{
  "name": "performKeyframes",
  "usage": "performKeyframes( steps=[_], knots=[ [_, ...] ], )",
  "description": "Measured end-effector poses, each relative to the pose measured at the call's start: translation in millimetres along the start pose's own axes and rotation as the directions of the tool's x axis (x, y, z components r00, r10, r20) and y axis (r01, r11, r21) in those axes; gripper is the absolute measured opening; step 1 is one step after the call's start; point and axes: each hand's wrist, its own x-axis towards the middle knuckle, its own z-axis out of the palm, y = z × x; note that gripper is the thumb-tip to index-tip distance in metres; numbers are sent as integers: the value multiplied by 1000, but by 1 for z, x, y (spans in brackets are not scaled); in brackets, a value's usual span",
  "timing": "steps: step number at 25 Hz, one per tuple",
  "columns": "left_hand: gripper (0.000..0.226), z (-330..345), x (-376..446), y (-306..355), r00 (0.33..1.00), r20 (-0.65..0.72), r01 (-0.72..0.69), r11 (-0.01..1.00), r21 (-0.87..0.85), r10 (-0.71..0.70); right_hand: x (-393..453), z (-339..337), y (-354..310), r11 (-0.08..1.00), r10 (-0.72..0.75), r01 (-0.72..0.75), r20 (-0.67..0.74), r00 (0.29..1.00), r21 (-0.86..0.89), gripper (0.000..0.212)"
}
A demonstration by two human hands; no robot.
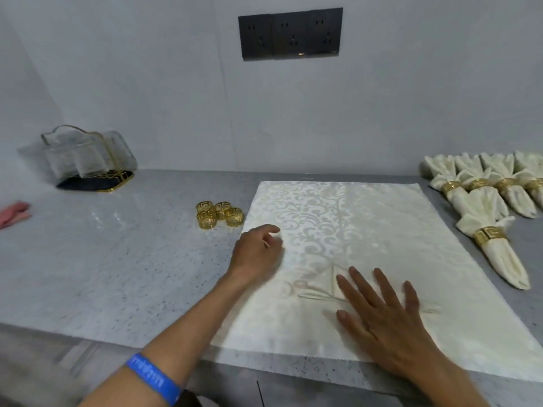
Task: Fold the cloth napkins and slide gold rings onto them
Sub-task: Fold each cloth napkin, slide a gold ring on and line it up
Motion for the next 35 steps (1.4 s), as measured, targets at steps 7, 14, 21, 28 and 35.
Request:
performKeyframes(
  steps=[7, 14, 21, 28, 35],
  knots=[
    [24, -49, 70, -54, 993, -115, 85, 838, 539, -27, 3, 7, -3, 999, 44, -46, -82, 996, -15, 62],
    [26, -26, 29, -11, 931, -145, -262, 888, 378, 336, 5, 5, -3, 999, 48, -49, -125, 991, -3, 63],
    [10, 83, -64, 67, 769, 172, -622, 660, 421, 615, 3, -1, -1, 998, -54, 56, -130, 990, 13, 58],
    [23, 83, -64, 43, 793, 71, -580, 716, 388, 605, 5, 2, 6, 889, 120, 3, -240, 963, 457, 73],
    [29, 86, -67, 43, 744, 173, -638, 608, 473, 646, 12, -16, 10, 865, -32, 263, -476, 879, 427, 69]
  ],
)
